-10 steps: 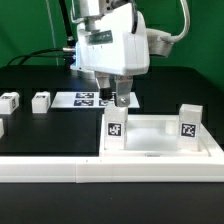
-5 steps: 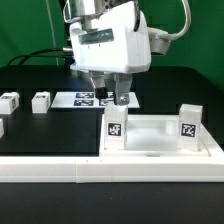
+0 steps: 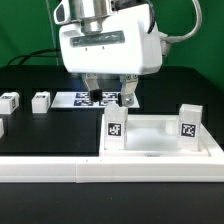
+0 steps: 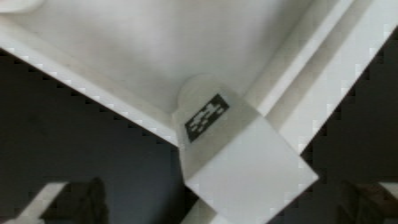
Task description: Assemble square table
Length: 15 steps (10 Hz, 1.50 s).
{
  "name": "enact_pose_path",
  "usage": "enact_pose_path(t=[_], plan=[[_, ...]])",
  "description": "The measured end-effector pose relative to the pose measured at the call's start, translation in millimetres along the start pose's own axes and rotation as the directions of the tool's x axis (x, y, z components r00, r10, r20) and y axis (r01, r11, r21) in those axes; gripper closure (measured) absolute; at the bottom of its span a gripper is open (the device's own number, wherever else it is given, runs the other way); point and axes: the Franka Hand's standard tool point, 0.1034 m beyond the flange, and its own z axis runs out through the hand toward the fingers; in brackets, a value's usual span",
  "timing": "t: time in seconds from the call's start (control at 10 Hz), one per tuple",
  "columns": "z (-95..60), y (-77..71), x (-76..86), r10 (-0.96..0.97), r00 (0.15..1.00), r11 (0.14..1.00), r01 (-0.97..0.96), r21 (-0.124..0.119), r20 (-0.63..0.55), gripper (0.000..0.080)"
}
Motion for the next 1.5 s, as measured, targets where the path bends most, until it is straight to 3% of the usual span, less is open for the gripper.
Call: enact_pose_path(t=[0.5, 0.6, 0.8, 1.5], plan=[[0.5, 1.8, 1.1, -0.039, 0.999, 0.999, 0.039, -0.006, 0.004, 0.0151], [1.3, 3.9, 0.1, -0.196, 0.981, 0.98, 0.196, -0.028, 0.009, 0.0151], [3.9, 11.6, 0.5, -0.346, 0.937, 0.937, 0.347, -0.036, 0.047, 0.0151], [3.5, 11.6, 0.7, -0.362, 0.931, 0.93, 0.364, -0.044, 0.05, 0.0151]])
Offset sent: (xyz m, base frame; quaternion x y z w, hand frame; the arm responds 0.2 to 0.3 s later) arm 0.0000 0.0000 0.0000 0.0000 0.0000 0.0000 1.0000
